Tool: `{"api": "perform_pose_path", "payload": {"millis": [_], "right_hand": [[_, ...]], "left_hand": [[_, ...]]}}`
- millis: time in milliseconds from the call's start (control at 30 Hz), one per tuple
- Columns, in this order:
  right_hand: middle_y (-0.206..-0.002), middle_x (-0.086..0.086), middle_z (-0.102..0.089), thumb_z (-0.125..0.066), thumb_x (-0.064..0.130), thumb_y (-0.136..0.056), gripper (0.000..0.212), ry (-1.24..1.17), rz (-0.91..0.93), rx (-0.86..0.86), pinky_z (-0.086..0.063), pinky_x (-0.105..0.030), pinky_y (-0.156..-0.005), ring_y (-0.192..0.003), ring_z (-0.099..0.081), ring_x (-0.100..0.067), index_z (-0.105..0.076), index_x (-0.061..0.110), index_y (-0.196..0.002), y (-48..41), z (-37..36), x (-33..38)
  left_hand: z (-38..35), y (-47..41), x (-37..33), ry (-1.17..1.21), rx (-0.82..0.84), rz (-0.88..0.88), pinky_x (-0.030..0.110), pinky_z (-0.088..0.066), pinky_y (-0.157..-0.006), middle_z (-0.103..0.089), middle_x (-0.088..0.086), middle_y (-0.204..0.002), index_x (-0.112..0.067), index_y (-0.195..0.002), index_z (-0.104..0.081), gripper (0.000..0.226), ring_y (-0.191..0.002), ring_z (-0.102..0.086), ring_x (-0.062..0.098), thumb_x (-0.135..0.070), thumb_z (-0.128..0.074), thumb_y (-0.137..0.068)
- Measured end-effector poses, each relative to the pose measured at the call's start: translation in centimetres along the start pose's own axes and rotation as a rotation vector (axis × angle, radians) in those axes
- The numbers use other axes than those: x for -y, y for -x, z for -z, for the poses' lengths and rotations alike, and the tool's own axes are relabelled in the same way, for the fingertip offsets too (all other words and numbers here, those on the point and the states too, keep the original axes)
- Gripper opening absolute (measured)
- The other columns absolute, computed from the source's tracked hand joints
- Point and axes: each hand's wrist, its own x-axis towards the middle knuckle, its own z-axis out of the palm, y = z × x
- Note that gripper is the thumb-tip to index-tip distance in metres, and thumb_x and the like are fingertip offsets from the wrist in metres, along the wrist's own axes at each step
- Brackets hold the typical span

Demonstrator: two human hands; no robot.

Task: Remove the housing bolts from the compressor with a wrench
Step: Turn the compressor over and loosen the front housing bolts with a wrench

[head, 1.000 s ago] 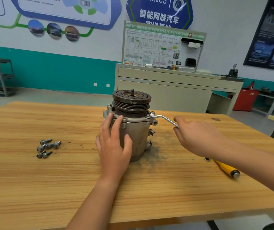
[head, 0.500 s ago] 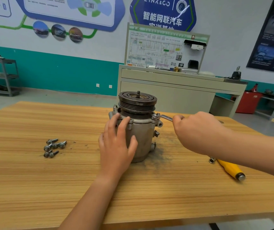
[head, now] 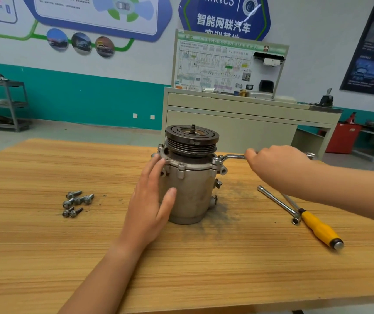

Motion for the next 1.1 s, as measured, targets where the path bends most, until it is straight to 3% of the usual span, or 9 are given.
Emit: {"api": "perform_pose_path", "payload": {"millis": [167,267,400,500,567,667,800,900,1100], "right_hand": [[-0.104,-0.006,-0.057,-0.050,0.002,-0.089,0.033,-0.075,0.025,-0.211,-0.042,-0.028,-0.077,-0.090,-0.056,-0.022,-0.037,0.011,-0.119,-3.3,-2.3,-0.3],[-0.110,-0.009,-0.059,-0.045,0.002,-0.092,0.025,-0.117,0.033,-0.253,-0.038,-0.031,-0.091,-0.101,-0.055,-0.025,-0.043,0.008,-0.115,-5.6,-2.8,0.6],[-0.095,-0.010,-0.063,-0.039,0.002,-0.094,0.017,-0.202,-0.090,-0.356,-0.037,-0.031,-0.063,-0.082,-0.057,-0.027,-0.051,0.005,-0.106,-6.0,-2.6,0.8],[-0.078,-0.015,-0.061,-0.039,0.011,-0.097,0.022,-0.485,-0.229,-0.538,-0.029,-0.031,-0.052,-0.061,-0.046,-0.026,-0.053,0.000,-0.110,-4.0,-2.3,-0.3],[-0.059,-0.009,-0.052,-0.042,0.015,-0.096,0.026,-0.605,-0.203,-0.621,-0.025,-0.028,-0.048,-0.049,-0.039,-0.022,-0.051,0.000,-0.115,-1.9,-1.8,-0.7],[-0.046,0.006,-0.030,-0.036,0.023,-0.096,0.030,-0.561,-0.155,-0.507,-0.018,-0.022,-0.042,-0.038,-0.026,-0.013,-0.049,0.008,-0.117,1.5,-1.2,-0.5],[-0.056,0.005,-0.038,-0.030,0.029,-0.098,0.024,-0.415,-0.170,-0.233,-0.028,-0.026,-0.042,-0.049,-0.036,-0.012,-0.046,0.020,-0.114,3.5,-1.9,0.1],[-0.059,0.005,-0.038,-0.035,0.023,-0.096,0.020,-0.391,-0.167,-0.173,-0.028,-0.026,-0.042,-0.051,-0.035,-0.012,-0.043,0.021,-0.115,3.6,-1.6,0.8],[-0.058,0.003,-0.033,-0.037,0.005,-0.091,0.035,-0.224,-0.095,-0.129,-0.025,-0.023,-0.038,-0.048,-0.030,-0.011,-0.043,0.018,-0.122,3.4,0.7,1.1]], "left_hand": [[-0.2,0.1,0.7,0.074,-0.006,0.109,-0.002,-0.011,-0.102,-0.010,-0.016,-0.150,-0.048,-0.134,-0.008,0.052,-0.139,-0.014,-0.003,-0.056,-0.027,-0.086],[-0.5,0.2,1.0,0.050,0.059,0.129,-0.002,-0.012,-0.099,-0.009,-0.014,-0.152,-0.046,-0.135,-0.005,0.058,-0.138,-0.013,-0.007,-0.059,-0.027,-0.083],[-0.2,0.6,1.1,0.057,0.076,0.130,0.017,-0.024,-0.102,-0.010,-0.018,-0.151,-0.056,-0.131,-0.003,0.054,-0.139,-0.024,0.007,-0.059,-0.028,-0.084],[-0.1,0.7,1.2,0.025,0.081,0.146,0.000,-0.019,-0.095,-0.008,-0.017,-0.153,-0.047,-0.136,-0.006,0.059,-0.137,-0.019,-0.005,-0.060,-0.027,-0.083],[-0.3,0.5,1.1,0.009,0.084,0.147,-0.008,-0.012,-0.090,-0.007,-0.019,-0.151,-0.041,-0.138,-0.008,0.062,-0.130,-0.009,-0.021,-0.060,-0.027,-0.082],[-0.2,0.5,1.0,-0.021,0.078,0.142,-0.001,-0.012,-0.097,-0.006,-0.018,-0.153,-0.040,-0.139,-0.009,0.063,-0.129,-0.003,-0.024,-0.060,-0.026,-0.082],[-0.2,0.6,1.0,-0.082,0.046,0.137,0.026,-0.019,-0.108,-0.007,-0.007,-0.157,-0.026,-0.147,-0.019,0.072,-0.133,-0.005,-0.013,-0.057,-0.026,-0.082],[-0.2,0.7,0.9,-0.108,0.043,0.145,0.030,-0.020,-0.109,-0.008,-0.006,-0.157,-0.023,-0.147,-0.022,0.074,-0.132,-0.006,-0.011,-0.057,-0.026,-0.082],[0.0,0.8,1.1,-0.130,0.034,0.153,0.032,-0.022,-0.108,-0.009,-0.006,-0.157,-0.024,-0.147,-0.024,0.071,-0.131,-0.007,-0.011,-0.057,-0.026,-0.083]]}}
